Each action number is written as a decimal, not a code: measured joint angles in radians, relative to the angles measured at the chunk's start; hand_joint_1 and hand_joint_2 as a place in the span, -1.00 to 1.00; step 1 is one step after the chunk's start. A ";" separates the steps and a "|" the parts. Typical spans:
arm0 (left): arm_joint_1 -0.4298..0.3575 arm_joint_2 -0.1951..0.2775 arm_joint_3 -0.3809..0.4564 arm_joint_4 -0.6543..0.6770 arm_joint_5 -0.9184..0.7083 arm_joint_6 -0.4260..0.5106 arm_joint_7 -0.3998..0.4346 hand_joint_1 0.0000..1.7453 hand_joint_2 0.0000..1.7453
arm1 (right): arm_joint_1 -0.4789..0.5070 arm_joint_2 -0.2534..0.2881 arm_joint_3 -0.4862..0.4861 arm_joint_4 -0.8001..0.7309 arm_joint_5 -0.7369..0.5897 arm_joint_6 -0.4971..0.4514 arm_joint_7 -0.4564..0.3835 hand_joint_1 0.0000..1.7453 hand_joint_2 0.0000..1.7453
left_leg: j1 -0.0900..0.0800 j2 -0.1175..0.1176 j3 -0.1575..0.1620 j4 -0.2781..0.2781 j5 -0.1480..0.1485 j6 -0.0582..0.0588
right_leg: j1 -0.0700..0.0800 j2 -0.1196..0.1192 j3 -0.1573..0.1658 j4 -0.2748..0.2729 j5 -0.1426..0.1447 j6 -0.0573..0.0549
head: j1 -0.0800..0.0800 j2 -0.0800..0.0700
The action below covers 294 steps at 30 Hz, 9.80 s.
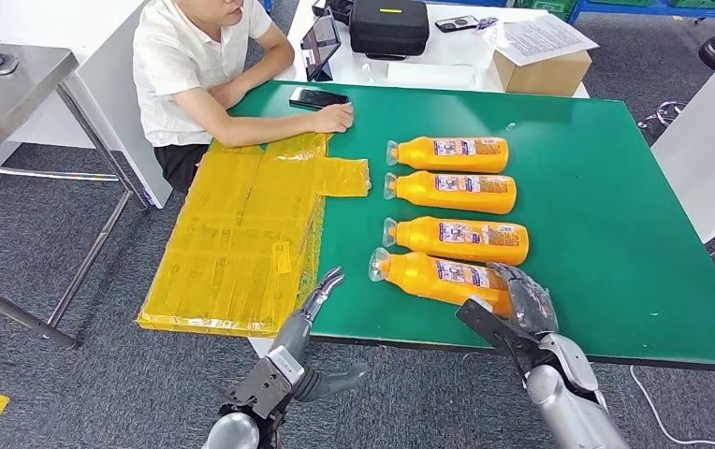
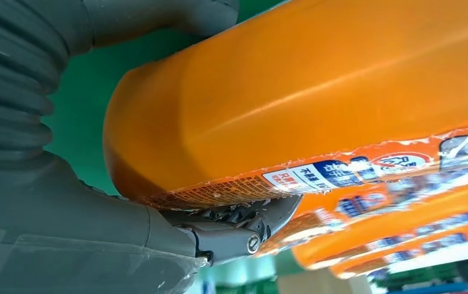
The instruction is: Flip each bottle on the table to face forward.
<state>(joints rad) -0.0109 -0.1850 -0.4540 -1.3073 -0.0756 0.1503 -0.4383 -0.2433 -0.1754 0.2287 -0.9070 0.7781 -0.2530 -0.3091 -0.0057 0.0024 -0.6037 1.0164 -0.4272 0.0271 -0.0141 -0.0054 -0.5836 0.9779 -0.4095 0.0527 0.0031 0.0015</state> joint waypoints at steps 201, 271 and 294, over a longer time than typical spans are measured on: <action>-0.258 -0.027 0.306 0.345 0.155 -0.167 -0.064 -1.00 1.00 | 0.362 0.291 -0.030 -0.604 -0.630 -0.402 -0.389 -1.00 1.00 | 0.000 -0.006 -0.011 0.000 0.003 -0.001 | 0.000 -0.005 -0.007 0.001 -0.001 0.000 | 0.000 0.000; -0.080 -0.039 -0.111 0.016 0.344 -0.082 -0.028 -1.00 1.00 | -0.019 -0.087 -0.064 0.058 0.284 -0.299 -0.040 -1.00 1.00 | -0.001 -0.006 -0.015 0.000 0.002 0.000 | -0.001 -0.005 -0.011 0.001 0.000 0.001 | -0.001 0.000; -0.093 -0.039 -0.121 0.017 0.416 -0.147 0.042 -1.00 1.00 | -0.211 -0.152 0.100 0.244 0.225 0.078 0.055 1.00 1.00 | -0.001 -0.005 -0.003 0.000 0.002 0.003 | -0.001 -0.004 -0.008 -0.001 -0.001 0.002 | 0.000 0.000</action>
<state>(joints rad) -0.1041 -0.2239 -0.5750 -1.2908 0.3399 0.0030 -0.3966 -0.4541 -0.3275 0.3285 -0.6626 1.0034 -0.1753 -0.2542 -0.0071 -0.0029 -0.6070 1.0166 -0.4255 0.0296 -0.0156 -0.0098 -0.5916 0.9768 -0.4101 0.0544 0.0029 0.0015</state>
